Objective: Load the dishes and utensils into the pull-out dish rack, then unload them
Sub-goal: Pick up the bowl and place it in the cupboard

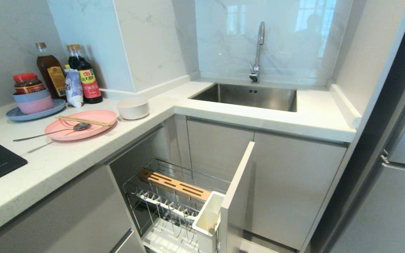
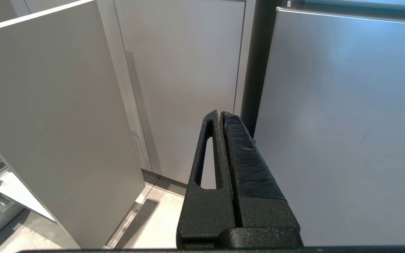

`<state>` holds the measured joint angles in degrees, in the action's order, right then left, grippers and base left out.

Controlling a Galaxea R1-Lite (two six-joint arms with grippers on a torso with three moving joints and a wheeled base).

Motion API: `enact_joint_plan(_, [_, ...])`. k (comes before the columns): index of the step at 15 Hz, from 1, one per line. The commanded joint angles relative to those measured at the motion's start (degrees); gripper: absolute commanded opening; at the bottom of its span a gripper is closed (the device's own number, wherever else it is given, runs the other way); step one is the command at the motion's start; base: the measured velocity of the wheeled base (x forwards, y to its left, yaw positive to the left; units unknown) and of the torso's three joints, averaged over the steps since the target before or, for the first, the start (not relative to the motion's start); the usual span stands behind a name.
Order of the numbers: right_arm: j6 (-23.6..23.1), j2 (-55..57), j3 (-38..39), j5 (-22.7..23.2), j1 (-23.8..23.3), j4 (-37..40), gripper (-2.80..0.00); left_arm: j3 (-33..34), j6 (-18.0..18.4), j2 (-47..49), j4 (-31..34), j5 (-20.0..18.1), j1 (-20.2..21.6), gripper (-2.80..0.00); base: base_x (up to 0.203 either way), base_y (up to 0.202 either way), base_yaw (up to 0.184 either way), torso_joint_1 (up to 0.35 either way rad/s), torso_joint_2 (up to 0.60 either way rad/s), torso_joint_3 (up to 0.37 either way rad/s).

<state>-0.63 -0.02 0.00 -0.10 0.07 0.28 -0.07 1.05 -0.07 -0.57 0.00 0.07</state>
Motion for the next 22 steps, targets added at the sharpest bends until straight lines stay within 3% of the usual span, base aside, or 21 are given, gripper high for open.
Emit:
enact_joint_plan(1, [-0.06,0.02,0.00,0.01,0.01,-0.02,-2.80,-0.01,0.01,-0.01,-0.04,0.00,0.01,-2.80,0.000,0.000,0.000,-0.005,0.00,-0.054])
enact_joint_plan(22, [-0.07,0.02,0.00,0.01,0.01,0.06,-2.80,0.07,0.71,-0.01,-0.04,-0.18,0.01,-2.80,0.000,0.000,0.000,0.005,0.00,-0.190])
